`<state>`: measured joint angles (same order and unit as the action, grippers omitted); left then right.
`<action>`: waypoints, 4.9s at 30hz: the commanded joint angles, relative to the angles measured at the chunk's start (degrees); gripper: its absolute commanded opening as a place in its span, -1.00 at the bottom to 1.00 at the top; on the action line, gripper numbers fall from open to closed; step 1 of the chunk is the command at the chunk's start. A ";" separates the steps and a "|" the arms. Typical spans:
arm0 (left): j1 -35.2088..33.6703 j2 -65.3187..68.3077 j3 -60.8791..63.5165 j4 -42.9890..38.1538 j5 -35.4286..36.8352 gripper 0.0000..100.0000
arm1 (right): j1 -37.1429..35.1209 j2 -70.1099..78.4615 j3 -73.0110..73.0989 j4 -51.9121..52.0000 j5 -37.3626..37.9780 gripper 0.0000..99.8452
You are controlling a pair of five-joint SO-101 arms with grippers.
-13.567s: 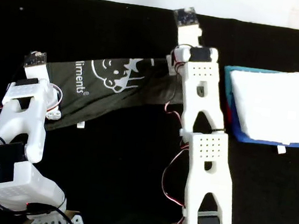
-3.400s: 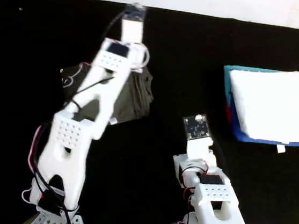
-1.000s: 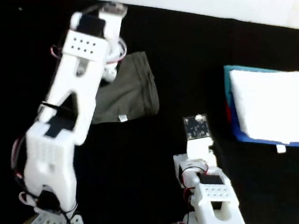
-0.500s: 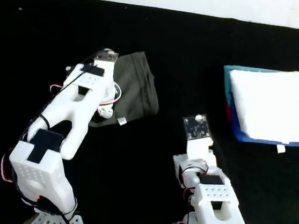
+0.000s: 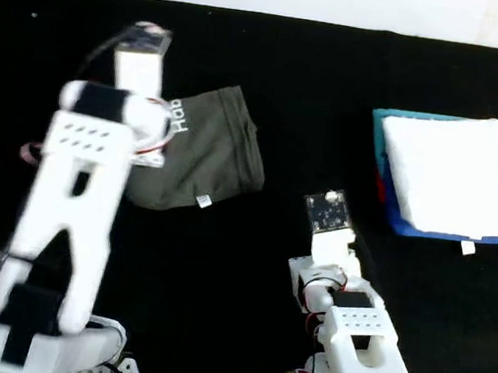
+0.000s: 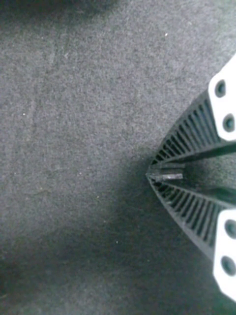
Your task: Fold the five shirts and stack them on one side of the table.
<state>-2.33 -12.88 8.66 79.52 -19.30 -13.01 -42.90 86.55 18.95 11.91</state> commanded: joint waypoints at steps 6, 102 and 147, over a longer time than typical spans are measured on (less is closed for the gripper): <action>-12.44 -7.08 14.99 0.53 0.00 -0.97 | 1.36 -1.01 -8.84 9.80 -0.26 -0.98; -26.33 -6.73 52.35 -38.95 0.18 -0.97 | -3.03 85.49 -159.96 82.24 -9.14 -0.99; -26.33 -6.73 52.35 -38.95 0.18 -0.97 | 20.44 45.05 -139.91 82.24 7.91 -0.99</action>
<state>-28.26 -19.38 60.97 42.95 -19.21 11.25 8.88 -53.14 100.53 20.88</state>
